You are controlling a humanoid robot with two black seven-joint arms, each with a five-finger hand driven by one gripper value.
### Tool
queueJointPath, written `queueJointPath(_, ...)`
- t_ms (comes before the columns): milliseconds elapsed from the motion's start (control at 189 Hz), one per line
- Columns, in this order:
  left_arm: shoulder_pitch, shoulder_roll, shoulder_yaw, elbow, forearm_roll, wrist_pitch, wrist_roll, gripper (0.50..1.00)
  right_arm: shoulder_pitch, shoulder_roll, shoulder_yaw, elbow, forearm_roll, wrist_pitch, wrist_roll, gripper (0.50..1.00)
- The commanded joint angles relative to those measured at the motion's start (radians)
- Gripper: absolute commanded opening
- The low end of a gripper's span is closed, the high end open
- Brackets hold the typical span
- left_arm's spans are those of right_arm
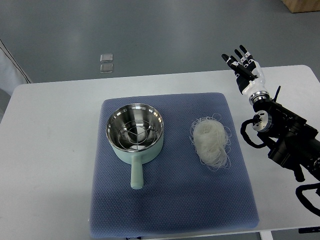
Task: Put vermicelli into pot with right hand
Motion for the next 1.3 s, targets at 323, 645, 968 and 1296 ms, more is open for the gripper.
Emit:
queueJointPath(323, -0.006, 0.0, 0.002, 0.0, 0.0, 0.0, 0.0, 1.0, 0.016, -0.004, -0.002, 0.0, 0.0, -0.003, -0.002, 0.928)
queueJointPath(645, -0.006, 0.0, 0.002, 0.0, 0.0, 0.0, 0.001, 1.0, 0.016, -0.009, 0.0, 0.009, -0.009, -0.011, -0.003, 0.928)
queueJointPath(968, -0.006, 0.0, 0.002, 0.0, 0.0, 0.0, 0.0, 1.0, 0.05, -0.055, -0.022, 0.064, -0.16, -0.014, -0.003, 0.928)
queueJointPath(1296, -0.006, 0.0, 0.001, 0.0, 0.0, 0.0, 0.0, 1.0, 0.094, -0.269, -0.049, 0.281, -0.813, 0.034, -0.014, 0.928)
